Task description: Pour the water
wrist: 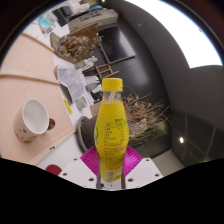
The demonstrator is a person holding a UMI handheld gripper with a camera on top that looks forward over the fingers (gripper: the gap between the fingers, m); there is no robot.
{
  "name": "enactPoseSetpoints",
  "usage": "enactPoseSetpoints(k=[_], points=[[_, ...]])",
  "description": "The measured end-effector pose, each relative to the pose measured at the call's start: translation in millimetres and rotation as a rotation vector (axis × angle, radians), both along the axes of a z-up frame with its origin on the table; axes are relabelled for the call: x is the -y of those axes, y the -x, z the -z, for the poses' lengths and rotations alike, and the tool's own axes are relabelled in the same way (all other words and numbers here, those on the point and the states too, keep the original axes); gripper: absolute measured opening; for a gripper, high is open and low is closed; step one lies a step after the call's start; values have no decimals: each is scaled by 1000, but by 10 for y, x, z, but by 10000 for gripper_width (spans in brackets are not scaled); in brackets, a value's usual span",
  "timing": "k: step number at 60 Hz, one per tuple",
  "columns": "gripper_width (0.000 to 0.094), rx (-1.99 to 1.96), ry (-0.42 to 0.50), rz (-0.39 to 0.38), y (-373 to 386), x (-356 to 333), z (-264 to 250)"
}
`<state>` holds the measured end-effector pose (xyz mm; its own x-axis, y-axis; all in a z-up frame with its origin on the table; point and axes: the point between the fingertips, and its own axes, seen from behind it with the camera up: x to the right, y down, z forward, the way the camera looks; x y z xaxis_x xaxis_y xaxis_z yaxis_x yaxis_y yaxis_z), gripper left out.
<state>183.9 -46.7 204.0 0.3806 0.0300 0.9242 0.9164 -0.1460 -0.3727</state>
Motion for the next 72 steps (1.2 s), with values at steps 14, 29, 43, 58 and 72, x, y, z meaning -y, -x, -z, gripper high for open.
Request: enactPoseSetpoints(k=[14,29,43,58,72], points=[[274,-706,128,55,-129,122,346],[274,-1066,216,94,-213,139,1062],[291,-1139,197,123,-332,154,1451],[696,-1169,215,173,-427,283,1455],[859,-1155,262,294,-378,901,978]])
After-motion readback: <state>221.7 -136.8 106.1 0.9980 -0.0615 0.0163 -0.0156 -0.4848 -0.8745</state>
